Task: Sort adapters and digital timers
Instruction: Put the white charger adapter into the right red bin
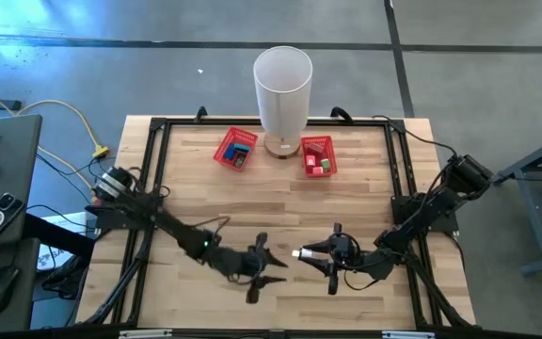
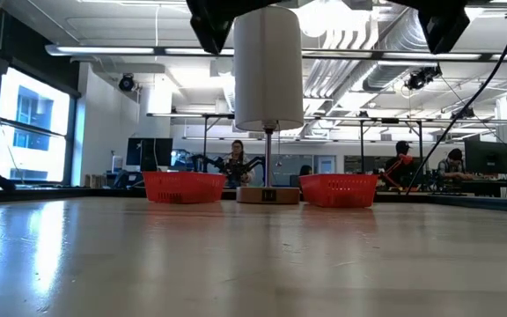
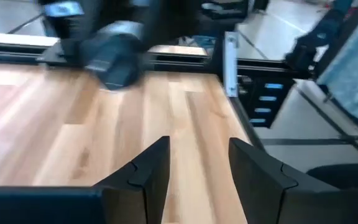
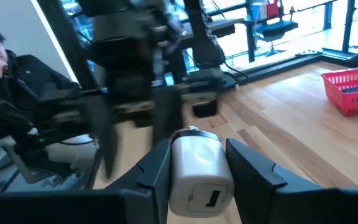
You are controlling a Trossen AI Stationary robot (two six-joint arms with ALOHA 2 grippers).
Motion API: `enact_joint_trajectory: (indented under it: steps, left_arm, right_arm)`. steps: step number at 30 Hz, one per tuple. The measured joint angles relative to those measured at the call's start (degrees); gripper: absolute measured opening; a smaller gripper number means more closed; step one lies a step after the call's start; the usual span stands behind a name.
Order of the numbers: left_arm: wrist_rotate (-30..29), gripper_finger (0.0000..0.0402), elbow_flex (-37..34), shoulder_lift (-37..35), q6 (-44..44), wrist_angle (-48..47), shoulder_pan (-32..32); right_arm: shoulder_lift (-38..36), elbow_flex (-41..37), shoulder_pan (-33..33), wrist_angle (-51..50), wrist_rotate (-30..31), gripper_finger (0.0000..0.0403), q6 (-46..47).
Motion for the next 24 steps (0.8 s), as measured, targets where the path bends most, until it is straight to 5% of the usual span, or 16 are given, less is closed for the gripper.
enact_joint_trajectory:
  steps: [9, 18, 24]
  left_arm:
    - [0.6, 0.0166, 0.0, -1.2, 13.7, -2.8, 0.4]
    - [-9.4, 0.0284, 0.0, -1.0, 13.7, -3.5, 0.0]
    - [-4.5, 0.0335, 0.0, -0.9, 16.8, -1.1, -0.3]
  right_arm:
    - [0.0, 0.0, 0.3, 1.2, 0.0, 0.0119, -1.5]
    - [0.0, 0.0, 0.2, 1.0, -0.2, 0.0119, -1.9]
    - [0.0, 0.0, 0.2, 1.1, -1.3, 0.0119, -1.9]
